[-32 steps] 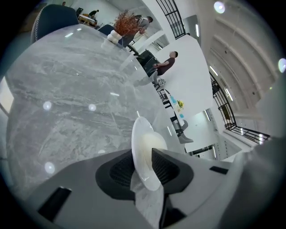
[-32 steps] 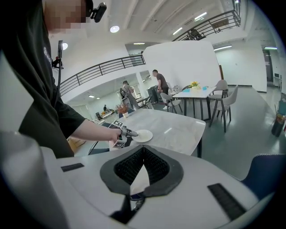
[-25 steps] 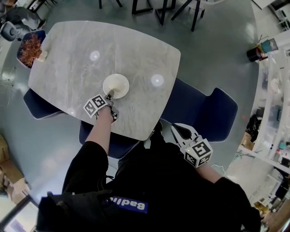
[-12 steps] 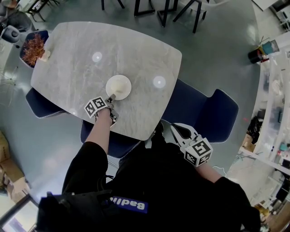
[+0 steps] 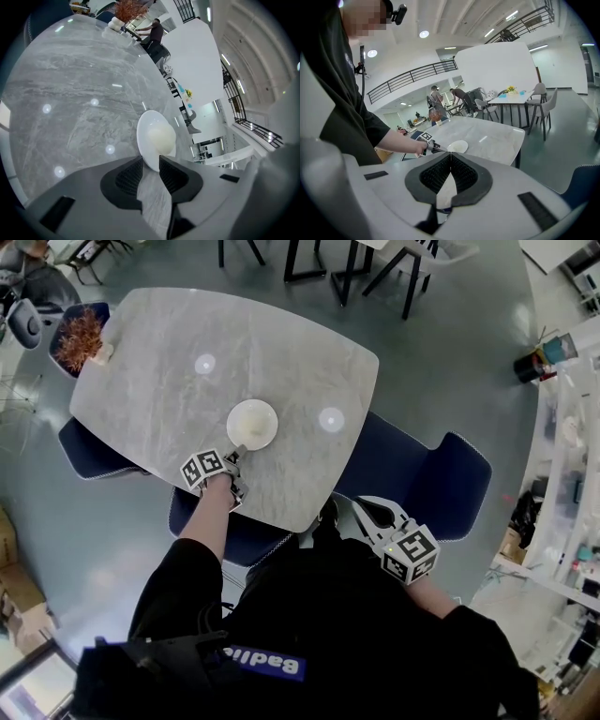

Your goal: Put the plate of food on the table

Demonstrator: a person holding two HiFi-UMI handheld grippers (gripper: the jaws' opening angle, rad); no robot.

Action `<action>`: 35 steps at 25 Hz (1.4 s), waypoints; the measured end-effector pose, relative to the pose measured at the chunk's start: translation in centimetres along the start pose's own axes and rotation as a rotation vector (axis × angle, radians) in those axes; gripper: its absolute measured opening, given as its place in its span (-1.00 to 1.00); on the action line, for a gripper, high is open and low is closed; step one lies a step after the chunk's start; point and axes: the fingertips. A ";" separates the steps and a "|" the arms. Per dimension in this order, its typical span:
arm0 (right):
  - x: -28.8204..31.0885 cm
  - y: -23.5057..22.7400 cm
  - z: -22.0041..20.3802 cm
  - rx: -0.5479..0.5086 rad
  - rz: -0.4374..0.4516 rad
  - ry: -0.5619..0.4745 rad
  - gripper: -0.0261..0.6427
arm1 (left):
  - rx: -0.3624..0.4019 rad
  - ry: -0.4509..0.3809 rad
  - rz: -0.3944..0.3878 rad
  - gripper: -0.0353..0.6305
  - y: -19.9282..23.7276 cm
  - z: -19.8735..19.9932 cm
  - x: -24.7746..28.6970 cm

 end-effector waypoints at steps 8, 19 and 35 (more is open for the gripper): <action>0.7 1.4 0.6 -0.021 0.056 -0.014 -0.89 | 0.000 -0.060 -0.110 -0.60 -2.4 -0.7 -4.1; 2.4 4.2 1.8 -0.055 0.166 -0.033 -0.89 | 0.326 -0.143 -0.331 -0.61 -9.5 -4.3 -12.4; 3.9 8.3 2.8 -0.154 0.303 -0.045 -0.89 | 0.801 -0.242 -0.703 -0.87 -22.9 -10.1 -23.1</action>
Point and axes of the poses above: the fingertips, and each gripper's own axes: x forward along the fingers, y to its left, z out of its top, and after that the axes turned 10 degrees about -y, right-handed
